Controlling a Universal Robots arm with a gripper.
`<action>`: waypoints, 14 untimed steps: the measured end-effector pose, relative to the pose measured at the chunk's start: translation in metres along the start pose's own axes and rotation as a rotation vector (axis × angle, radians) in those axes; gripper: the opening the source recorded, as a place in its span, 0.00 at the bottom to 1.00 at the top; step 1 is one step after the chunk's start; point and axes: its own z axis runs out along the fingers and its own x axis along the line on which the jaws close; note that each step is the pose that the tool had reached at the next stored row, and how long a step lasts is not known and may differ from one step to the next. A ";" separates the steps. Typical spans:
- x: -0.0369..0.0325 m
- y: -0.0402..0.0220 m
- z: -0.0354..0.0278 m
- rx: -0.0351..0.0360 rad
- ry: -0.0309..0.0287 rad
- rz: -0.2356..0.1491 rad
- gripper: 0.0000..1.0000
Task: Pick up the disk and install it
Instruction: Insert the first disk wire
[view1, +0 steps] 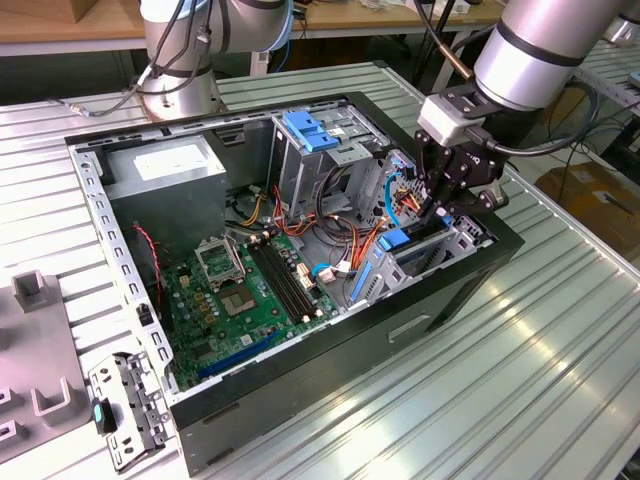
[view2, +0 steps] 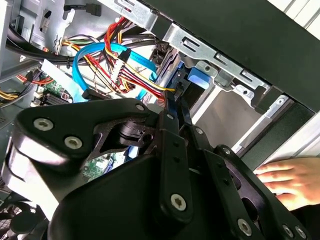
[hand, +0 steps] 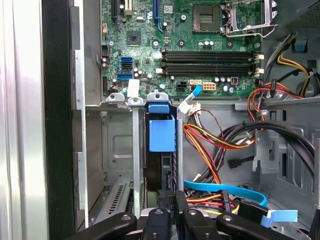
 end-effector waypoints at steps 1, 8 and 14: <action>0.0000 0.0000 0.0003 -0.0004 0.0002 0.000 0.16; 0.0000 0.0000 0.0005 -0.0007 -0.0001 0.000 0.18; -0.0003 -0.0001 -0.0107 -0.0006 -0.0002 0.000 0.24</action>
